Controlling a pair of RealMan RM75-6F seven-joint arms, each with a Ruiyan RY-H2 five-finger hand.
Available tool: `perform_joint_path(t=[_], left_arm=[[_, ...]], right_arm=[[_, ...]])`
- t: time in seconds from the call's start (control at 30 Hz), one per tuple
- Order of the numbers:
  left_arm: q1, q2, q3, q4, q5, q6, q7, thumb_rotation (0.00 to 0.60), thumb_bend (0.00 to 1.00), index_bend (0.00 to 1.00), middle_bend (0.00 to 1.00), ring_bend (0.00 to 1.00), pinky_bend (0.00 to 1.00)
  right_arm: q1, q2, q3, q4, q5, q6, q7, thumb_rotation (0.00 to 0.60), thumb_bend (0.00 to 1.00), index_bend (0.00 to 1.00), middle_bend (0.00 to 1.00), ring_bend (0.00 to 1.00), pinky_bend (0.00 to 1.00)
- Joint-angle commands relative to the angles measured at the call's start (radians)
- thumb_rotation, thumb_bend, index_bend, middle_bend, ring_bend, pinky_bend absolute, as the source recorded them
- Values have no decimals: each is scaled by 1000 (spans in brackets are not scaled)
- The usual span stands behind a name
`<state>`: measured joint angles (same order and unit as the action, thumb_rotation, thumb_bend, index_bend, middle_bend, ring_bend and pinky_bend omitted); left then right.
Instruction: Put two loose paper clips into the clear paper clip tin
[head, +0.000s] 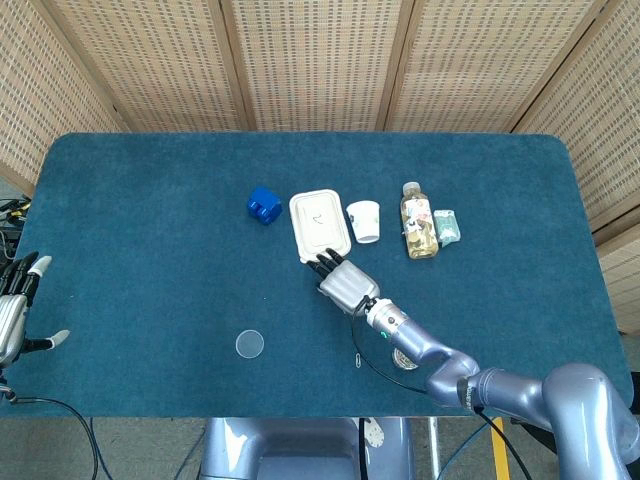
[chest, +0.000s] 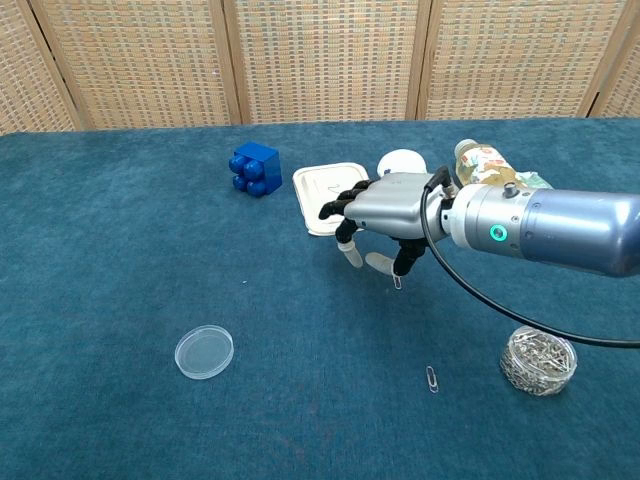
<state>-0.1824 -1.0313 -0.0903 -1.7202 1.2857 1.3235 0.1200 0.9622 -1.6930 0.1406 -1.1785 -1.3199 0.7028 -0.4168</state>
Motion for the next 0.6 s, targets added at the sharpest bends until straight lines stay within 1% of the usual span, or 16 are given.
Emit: perform_joint_path(t=[0.03,0.27,0.6], left_arm=[[-1,0,0,1,-1,-1,0,600,0,0,0,0,0],[-2,-2,1,0,1,-1,3,600,0,0,0,0,0],[-4,-4,2,-4,-2,-1,10,600,0,0,0,0,0]], right_arm=[[1,-12,-1,20,17,7,-18,600,574,446,49,0,0],[-9,-6,-11,37,48,4,-21,600,574,454,49,0,0],[-17,-8,-39,49,36,4,-10,600,575,473,54,0,0]])
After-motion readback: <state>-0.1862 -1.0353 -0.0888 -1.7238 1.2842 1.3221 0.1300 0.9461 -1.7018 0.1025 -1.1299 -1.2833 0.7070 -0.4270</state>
